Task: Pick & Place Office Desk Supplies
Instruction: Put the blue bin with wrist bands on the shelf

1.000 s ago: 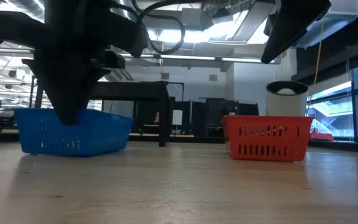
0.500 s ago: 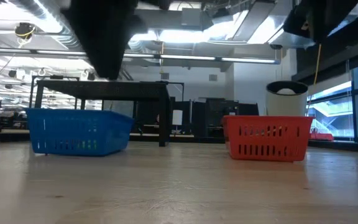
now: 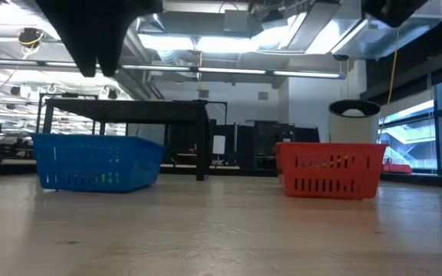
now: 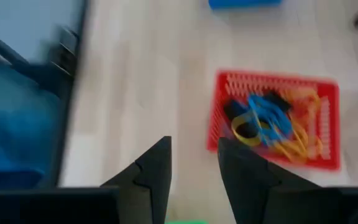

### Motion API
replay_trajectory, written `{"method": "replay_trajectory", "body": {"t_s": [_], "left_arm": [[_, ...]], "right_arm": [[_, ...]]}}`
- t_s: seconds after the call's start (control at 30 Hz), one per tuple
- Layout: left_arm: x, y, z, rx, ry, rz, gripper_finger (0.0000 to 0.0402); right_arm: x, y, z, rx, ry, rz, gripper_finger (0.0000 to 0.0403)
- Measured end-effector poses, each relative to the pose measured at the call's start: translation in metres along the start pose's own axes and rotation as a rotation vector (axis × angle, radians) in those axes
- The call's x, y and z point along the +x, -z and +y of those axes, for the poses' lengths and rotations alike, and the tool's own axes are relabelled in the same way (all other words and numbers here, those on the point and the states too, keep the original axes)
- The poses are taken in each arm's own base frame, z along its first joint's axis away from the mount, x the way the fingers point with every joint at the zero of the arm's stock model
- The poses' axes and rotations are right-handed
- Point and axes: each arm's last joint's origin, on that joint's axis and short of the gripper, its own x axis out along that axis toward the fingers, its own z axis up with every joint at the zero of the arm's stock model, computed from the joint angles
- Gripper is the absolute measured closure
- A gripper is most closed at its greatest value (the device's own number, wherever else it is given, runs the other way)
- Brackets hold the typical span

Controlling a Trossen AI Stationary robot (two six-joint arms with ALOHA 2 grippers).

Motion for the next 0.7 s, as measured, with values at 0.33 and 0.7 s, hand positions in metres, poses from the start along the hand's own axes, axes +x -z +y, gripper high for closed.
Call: {"method": "replay_trajectory", "body": {"t_s": [0.33,0.7], "left_arm": [[-0.024,0.016,-0.008,0.009,-0.139,-0.116,0.0308],[-0.049,0.030,0.022,-0.083,-0.107,-0.216,0.0311]], "right_arm": [[0.005,0.062,-0.030,0.024,-0.182,-0.292,0.0270],[0.033,0.108,-0.049,0.040,-0.205,-0.380,0.0270]]}}
